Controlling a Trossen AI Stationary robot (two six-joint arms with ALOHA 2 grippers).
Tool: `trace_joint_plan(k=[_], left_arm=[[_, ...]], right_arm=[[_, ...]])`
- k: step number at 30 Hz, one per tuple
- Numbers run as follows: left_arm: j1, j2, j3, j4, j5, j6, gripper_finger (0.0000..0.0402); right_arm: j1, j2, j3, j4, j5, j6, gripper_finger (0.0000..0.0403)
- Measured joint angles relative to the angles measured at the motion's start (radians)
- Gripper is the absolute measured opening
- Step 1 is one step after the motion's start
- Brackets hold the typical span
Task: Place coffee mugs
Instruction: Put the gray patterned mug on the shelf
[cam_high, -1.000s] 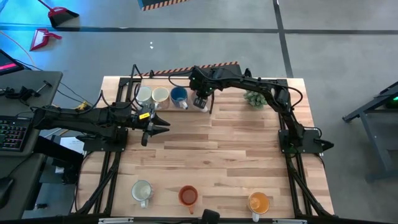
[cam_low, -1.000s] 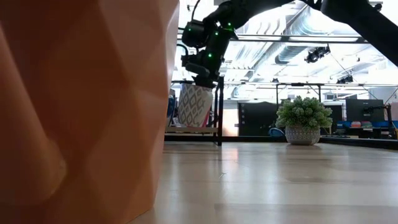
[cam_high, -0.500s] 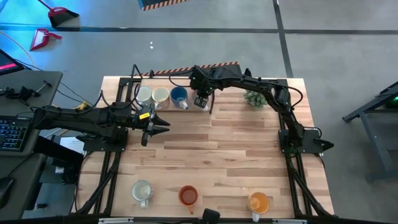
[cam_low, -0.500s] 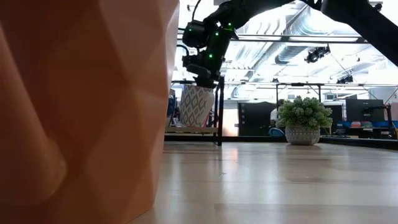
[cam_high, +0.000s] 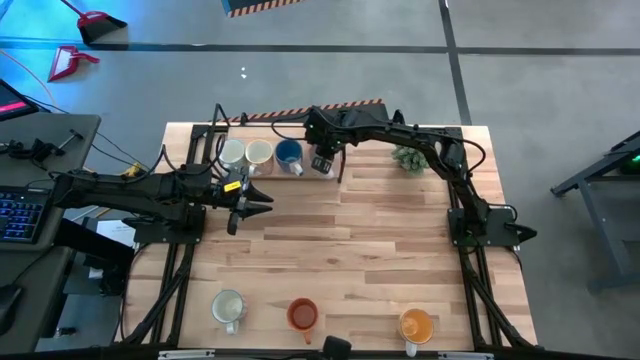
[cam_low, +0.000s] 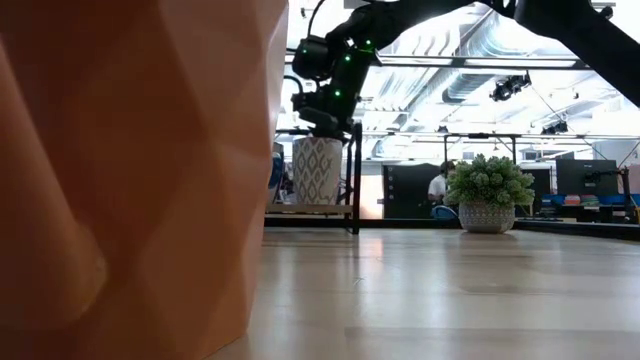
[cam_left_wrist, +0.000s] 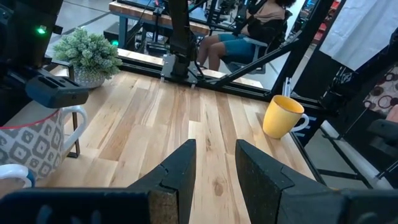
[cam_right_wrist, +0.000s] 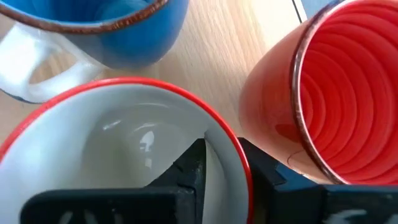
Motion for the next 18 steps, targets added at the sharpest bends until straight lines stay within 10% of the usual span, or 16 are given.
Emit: trace_joint_plan(k=[18], left_arm=[[0.000, 0.000, 0.000, -0.014, 0.000, 0.001, 0.0101]], right_arm=[[0.003, -0.081, 0.000, 0.010, -0.005, 0.033, 0.0067]])
